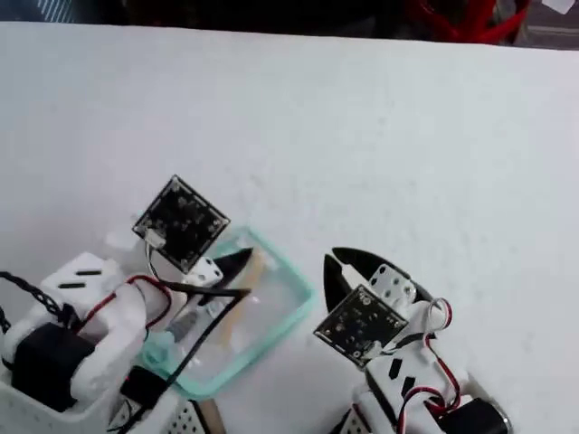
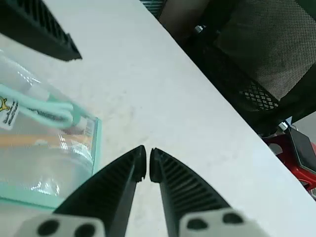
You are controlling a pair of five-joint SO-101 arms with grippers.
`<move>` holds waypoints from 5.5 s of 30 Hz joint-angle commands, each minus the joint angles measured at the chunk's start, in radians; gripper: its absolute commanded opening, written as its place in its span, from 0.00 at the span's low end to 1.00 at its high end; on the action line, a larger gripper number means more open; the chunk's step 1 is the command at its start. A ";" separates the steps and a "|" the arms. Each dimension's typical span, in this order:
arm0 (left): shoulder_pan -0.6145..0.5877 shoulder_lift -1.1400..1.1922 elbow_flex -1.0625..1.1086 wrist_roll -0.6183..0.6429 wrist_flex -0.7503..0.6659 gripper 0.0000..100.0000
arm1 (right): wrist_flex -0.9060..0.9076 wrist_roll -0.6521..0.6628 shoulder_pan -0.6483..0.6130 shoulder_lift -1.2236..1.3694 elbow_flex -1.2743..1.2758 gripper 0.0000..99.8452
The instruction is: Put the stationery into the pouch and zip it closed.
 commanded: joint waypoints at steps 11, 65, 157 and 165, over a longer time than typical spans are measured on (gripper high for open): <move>-0.236 -0.068 -0.160 -0.152 0.279 0.26 | 0.085 0.003 -0.263 -0.130 0.117 0.18; 0.096 0.647 -0.020 -0.278 0.333 0.03 | -0.136 0.031 -0.133 -0.081 0.373 0.14; -0.380 0.653 -0.310 0.141 -0.609 0.02 | -0.722 -0.183 -0.180 -0.174 0.657 0.02; -0.504 0.656 -0.193 0.141 -0.807 0.02 | -0.805 -0.183 -0.067 -0.174 0.695 0.02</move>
